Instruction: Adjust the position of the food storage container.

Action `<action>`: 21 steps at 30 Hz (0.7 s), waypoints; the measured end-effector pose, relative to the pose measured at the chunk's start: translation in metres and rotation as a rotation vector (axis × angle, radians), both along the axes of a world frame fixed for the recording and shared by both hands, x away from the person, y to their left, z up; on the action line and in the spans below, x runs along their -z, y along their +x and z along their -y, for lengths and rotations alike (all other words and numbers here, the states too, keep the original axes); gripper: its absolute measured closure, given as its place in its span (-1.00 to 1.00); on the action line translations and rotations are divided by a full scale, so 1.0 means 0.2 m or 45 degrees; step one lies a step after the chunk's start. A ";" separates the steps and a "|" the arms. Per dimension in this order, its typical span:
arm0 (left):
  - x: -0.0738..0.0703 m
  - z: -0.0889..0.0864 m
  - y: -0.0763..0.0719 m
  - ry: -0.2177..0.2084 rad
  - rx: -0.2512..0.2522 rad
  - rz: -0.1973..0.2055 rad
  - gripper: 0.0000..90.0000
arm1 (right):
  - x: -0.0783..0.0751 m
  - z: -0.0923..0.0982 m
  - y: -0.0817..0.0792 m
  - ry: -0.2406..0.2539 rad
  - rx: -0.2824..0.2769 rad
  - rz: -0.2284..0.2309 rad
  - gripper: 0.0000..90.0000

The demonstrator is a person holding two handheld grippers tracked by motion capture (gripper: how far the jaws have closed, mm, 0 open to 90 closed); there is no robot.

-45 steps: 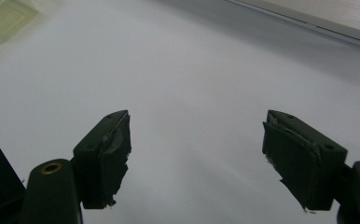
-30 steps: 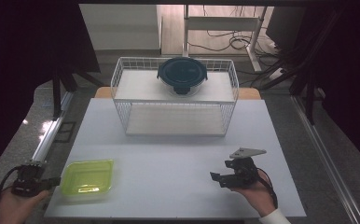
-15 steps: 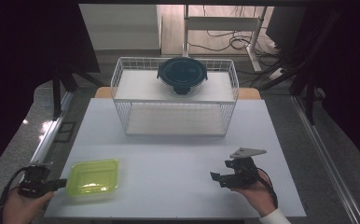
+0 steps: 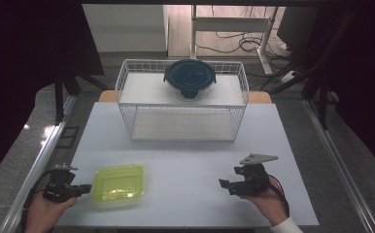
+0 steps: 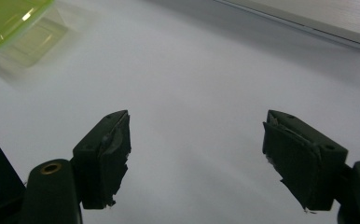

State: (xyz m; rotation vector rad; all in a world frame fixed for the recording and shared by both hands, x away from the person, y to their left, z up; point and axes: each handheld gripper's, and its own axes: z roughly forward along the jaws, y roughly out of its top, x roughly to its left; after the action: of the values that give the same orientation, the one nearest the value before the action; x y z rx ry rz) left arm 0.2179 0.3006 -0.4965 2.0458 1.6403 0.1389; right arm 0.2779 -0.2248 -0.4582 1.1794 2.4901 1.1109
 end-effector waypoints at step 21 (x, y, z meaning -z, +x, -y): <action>0.02 0.39 0.15 -0.076 0.206 -0.021 1.00 | -0.01 0.01 0.00 0.003 0.002 0.004 -0.49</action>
State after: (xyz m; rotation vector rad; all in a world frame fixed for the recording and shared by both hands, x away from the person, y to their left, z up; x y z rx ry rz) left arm 0.2473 0.2234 -0.5009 2.1280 1.4632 0.0165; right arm 0.2781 -0.2272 -0.4571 1.1792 2.4857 1.1145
